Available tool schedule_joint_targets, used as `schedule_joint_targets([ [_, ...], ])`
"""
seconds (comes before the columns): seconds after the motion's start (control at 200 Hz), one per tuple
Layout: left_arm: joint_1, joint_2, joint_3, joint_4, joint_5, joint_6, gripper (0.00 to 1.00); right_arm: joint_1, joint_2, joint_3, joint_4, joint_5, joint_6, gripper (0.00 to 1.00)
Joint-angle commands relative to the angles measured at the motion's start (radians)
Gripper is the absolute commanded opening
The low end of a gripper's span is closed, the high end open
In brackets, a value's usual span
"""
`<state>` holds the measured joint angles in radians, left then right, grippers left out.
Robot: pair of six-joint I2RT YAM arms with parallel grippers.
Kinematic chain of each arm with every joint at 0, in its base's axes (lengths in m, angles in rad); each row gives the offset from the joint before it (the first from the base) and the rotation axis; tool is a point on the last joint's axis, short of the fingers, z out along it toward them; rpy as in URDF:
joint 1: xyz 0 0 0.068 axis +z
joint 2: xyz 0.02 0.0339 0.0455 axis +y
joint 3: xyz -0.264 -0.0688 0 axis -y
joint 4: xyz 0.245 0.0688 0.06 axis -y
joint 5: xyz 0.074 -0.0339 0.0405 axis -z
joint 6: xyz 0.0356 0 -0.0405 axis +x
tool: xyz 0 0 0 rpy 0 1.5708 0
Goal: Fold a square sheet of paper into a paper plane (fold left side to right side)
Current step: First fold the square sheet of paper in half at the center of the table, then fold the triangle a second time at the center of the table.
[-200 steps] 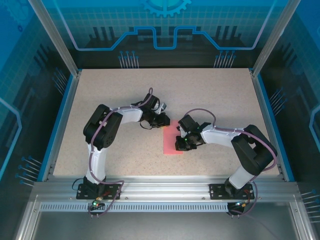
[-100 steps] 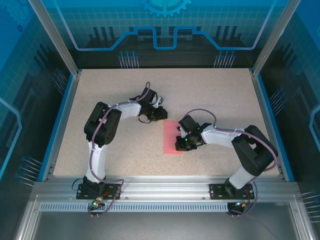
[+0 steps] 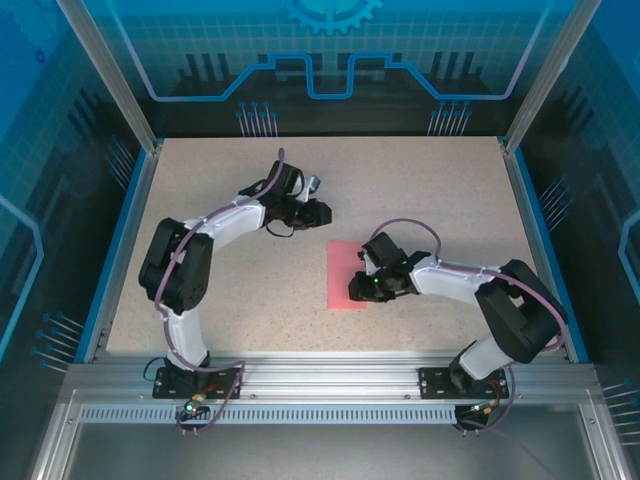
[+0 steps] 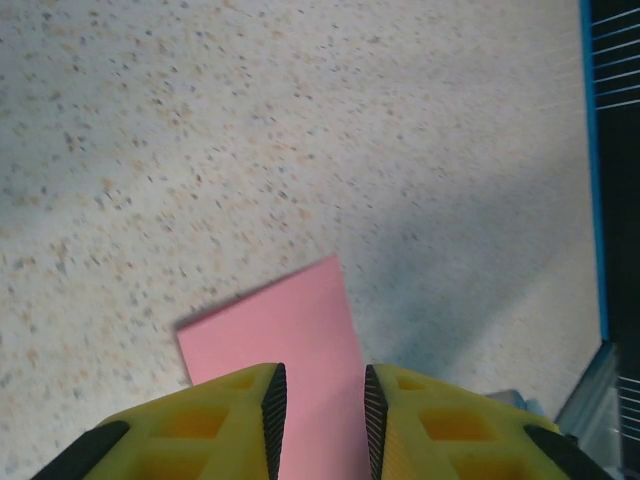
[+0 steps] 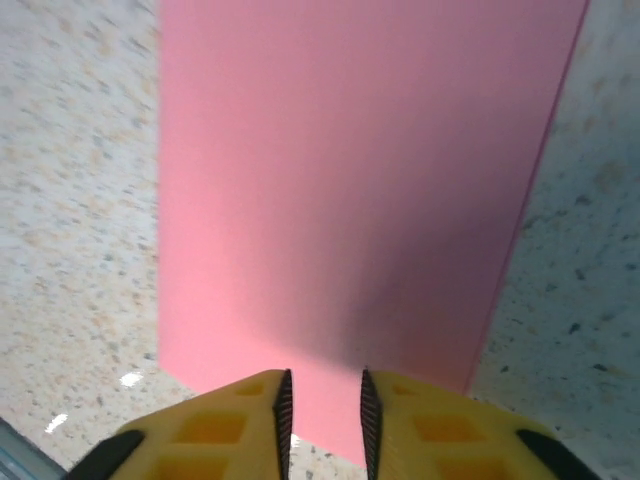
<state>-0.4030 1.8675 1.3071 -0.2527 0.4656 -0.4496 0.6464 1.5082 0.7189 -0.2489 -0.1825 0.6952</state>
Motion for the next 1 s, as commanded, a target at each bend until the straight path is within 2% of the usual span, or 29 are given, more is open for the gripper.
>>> schedule_joint_targets([
  [0.0,-0.029,-0.022,-0.069,-0.018,0.062,-0.043,0.3,-0.013,-0.084,-0.002,0.015,0.069,-0.024,0.34],
  [0.135,-0.094,-0.005,-0.096,-0.035,0.055,-0.068,0.3,-0.051,-0.124,-0.018,0.005,0.087,-0.024,0.44],
  [0.32,-0.154,0.021,-0.136,-0.046,-0.005,-0.115,0.29,-0.1,-0.144,-0.042,0.02,0.051,0.015,0.56],
  [0.425,-0.17,0.023,-0.159,-0.046,-0.034,-0.124,0.29,-0.127,-0.142,-0.049,0.019,0.016,0.036,0.59],
  [0.78,-0.179,0.065,-0.205,-0.042,-0.072,-0.135,0.28,-0.168,-0.112,-0.046,-0.033,-0.101,0.041,0.59],
  [0.995,-0.179,0.064,-0.236,-0.034,-0.075,-0.14,0.28,-0.169,-0.059,-0.031,-0.044,-0.183,0.036,0.48],
])
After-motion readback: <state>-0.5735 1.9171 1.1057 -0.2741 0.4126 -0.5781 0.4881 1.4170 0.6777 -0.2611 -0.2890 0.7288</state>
